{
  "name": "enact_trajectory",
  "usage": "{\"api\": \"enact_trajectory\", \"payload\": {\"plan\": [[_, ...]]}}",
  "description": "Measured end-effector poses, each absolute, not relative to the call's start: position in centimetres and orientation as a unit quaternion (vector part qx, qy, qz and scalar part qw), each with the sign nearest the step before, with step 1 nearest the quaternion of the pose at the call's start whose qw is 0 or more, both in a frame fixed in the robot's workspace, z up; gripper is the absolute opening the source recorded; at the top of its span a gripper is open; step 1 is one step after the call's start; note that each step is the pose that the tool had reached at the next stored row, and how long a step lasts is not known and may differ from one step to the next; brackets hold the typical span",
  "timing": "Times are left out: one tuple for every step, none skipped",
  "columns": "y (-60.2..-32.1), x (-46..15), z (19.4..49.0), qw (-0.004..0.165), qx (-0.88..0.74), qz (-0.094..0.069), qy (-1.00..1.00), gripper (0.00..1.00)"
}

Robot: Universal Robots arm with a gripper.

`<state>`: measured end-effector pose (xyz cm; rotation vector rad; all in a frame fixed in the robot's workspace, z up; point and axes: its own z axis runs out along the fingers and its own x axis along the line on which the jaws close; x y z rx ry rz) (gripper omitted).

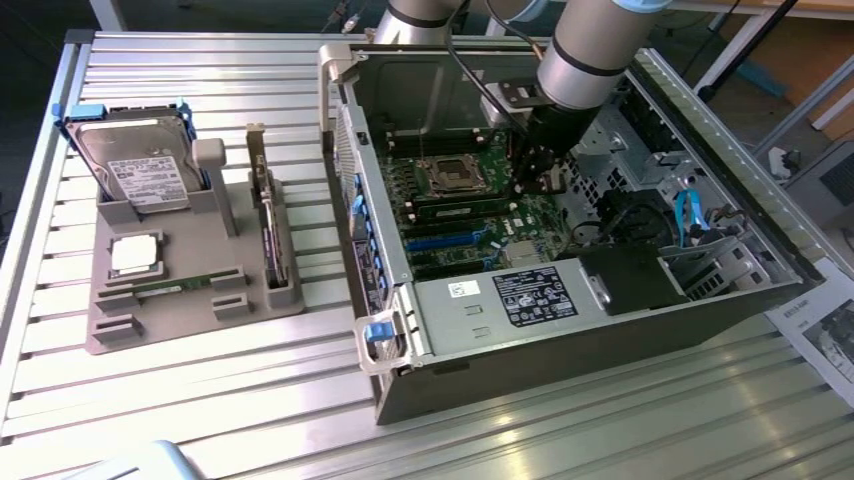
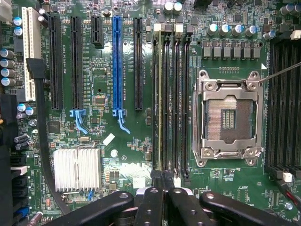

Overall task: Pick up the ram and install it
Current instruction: 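Press down the ram until it locks into place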

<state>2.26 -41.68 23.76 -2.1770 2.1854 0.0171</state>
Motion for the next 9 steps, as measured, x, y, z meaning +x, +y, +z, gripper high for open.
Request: {"api": "enact_trajectory", "payload": {"plan": [[-41.68,2.26,23.77,0.028,-0.705,0.005,0.708,0.1],[-41.68,2.26,23.76,0.028,-0.705,0.006,0.708,0.1],[-41.68,2.26,23.76,0.028,-0.705,0.006,0.708,0.1],[-41.68,2.26,23.76,0.028,-0.705,0.006,0.708,0.1],[-41.68,2.26,23.76,0.028,-0.705,0.006,0.708,0.1],[-41.68,2.26,23.75,0.028,-0.705,0.006,0.708,0.1],[-41.68,2.26,23.71,0.029,-0.705,0.006,0.708,0.1],[-41.68,2.26,23.68,0.029,-0.705,0.006,0.708,0.1],[-41.68,2.26,23.66,0.028,-0.705,0.006,0.708,0.1]]}}
